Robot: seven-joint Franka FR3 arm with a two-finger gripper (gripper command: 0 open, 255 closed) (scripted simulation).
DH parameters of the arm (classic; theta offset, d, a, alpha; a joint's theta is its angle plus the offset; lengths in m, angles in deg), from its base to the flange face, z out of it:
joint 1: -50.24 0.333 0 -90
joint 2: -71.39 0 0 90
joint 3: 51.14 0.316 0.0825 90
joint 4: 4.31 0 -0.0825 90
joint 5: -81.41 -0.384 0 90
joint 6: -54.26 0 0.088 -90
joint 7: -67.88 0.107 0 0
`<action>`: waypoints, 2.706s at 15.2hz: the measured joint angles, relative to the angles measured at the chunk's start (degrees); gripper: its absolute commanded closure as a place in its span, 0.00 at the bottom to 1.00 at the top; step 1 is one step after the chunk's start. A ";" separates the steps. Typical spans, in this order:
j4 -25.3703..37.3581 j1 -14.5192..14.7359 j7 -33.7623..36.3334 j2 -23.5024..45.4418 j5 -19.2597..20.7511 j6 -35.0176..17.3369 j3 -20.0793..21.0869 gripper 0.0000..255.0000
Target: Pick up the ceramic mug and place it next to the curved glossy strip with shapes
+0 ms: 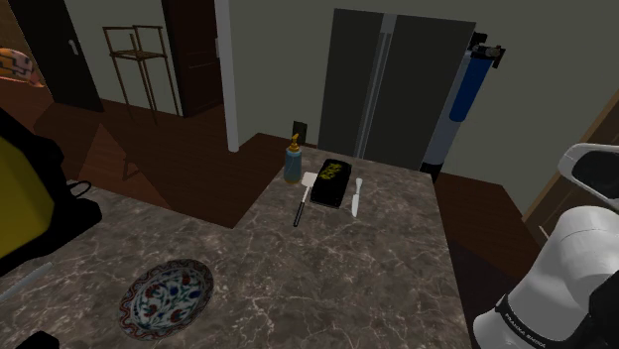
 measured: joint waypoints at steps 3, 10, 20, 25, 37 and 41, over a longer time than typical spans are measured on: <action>5.01 -2.71 4.31 2.79 -0.77 -0.81 5.90 1.00; 10.32 -7.60 9.53 5.61 -1.91 -3.22 15.29 1.00; 3.68 -7.33 7.98 4.36 -4.57 -9.65 18.61 1.00; 0.65 -7.45 7.23 3.95 -6.04 -12.91 20.71 1.00; -4.89 -9.49 5.50 3.80 -9.84 -20.69 27.46 1.00; -6.36 -10.95 4.70 3.94 -11.28 -23.43 30.40 1.00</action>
